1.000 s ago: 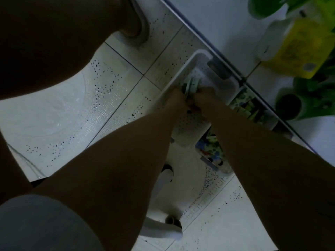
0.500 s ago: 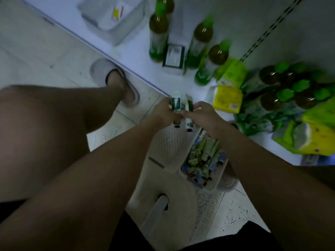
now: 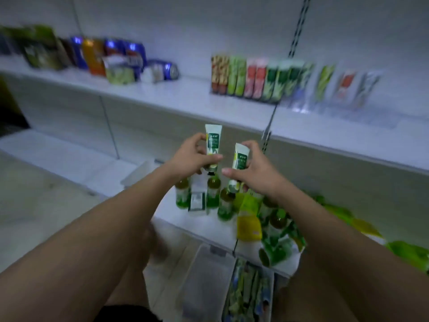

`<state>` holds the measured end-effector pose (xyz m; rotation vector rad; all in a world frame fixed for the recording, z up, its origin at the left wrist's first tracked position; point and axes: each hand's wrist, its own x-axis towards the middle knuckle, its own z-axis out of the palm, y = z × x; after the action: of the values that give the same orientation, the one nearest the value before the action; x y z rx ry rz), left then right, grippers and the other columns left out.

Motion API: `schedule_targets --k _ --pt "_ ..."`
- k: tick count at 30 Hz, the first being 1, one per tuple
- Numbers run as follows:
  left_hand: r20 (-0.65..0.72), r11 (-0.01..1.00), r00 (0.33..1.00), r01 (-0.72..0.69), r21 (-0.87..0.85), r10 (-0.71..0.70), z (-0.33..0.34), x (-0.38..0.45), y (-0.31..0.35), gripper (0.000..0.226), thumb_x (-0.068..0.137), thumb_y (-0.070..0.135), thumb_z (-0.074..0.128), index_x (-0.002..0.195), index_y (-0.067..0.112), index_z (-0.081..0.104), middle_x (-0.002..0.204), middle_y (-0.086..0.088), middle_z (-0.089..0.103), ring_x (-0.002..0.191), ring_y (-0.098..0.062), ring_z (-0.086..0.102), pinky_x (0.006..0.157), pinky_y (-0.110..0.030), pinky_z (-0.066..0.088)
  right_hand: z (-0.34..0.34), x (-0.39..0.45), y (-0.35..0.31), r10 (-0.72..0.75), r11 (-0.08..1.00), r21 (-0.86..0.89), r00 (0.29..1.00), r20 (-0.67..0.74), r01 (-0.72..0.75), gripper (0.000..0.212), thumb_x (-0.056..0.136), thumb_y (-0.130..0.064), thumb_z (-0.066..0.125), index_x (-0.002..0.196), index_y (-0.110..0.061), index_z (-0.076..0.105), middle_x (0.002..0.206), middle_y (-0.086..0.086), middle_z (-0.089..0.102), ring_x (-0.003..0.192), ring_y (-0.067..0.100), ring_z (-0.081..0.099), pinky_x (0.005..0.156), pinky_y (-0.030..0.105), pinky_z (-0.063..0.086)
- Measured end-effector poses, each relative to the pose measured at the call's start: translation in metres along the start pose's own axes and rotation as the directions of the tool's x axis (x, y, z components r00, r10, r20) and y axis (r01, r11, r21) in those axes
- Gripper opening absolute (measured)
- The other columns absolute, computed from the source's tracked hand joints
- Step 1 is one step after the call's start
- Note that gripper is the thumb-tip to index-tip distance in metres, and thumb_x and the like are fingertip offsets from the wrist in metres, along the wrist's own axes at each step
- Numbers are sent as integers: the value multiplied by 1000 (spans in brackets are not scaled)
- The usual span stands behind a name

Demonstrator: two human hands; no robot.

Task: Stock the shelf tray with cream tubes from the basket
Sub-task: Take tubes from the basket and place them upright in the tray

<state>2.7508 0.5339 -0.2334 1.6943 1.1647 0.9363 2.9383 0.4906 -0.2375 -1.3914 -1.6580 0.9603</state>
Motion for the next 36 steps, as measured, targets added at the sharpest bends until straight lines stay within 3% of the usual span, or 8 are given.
schedule_targets --k 4,8,10,14,18,21,27,36 --pt "2 992 992 -124 31 124 -8 23 69 38 80 22 78 109 19 54 87 -5 68 70 -18 67 56 -30 51 -48 -4 -54 -104 994 -20 993 -51 104 36 88 -28 70 107 -23 40 82 16 62 54 22 61 47 32 54" --pt "29 974 974 -224 32 223 -3 56 113 37 80 18 77 111 22 58 96 -3 69 78 -14 71 59 -26 57 -92 8 -79 -185 976 -145 970 -160 162 15 91 -28 66 96 -29 52 78 -3 65 63 6 61 52 16 46" --pt "63 968 967 -250 38 247 2 73 128 36 80 16 77 112 18 61 96 -3 70 79 -15 71 62 -28 59 -114 18 -84 -210 951 -271 956 -206 151 9 91 -27 66 95 -23 58 82 -4 65 72 10 62 56 16 43" --pt "77 961 959 -275 7 273 9 115 151 53 77 10 79 120 18 50 102 -6 65 75 -17 73 60 -32 60 -162 44 -87 -195 930 -360 932 -305 77 10 91 -23 66 95 -15 62 78 3 64 56 11 61 50 23 51" --pt "88 947 943 -323 2 321 15 153 169 76 73 5 80 130 35 40 108 -7 57 69 -21 73 55 -30 58 -204 78 -89 -192 931 -364 890 -414 32 6 93 -16 64 94 -11 66 85 11 70 61 19 70 57 25 58" --pt "126 932 926 -361 25 355 22 179 179 59 76 5 78 122 25 46 105 -13 61 69 -23 73 58 -31 58 -220 107 -89 -213 905 -425 873 -439 7 10 96 -15 59 100 -10 66 88 10 70 67 21 72 68 32 60" --pt "148 930 922 -366 28 358 32 218 190 33 84 11 72 108 13 50 90 -14 72 74 -20 73 60 -25 57 -229 157 -86 -254 867 -498 862 -438 3 12 98 -12 54 105 -8 63 95 16 67 75 27 70 74 40 60" --pt "125 905 907 -415 92 403 39 240 194 33 80 11 75 106 9 55 99 -9 65 75 -18 72 66 -35 62 -221 196 -64 -228 823 -567 890 -395 -41 15 96 -15 57 106 -7 66 99 12 66 88 28 65 86 46 55"
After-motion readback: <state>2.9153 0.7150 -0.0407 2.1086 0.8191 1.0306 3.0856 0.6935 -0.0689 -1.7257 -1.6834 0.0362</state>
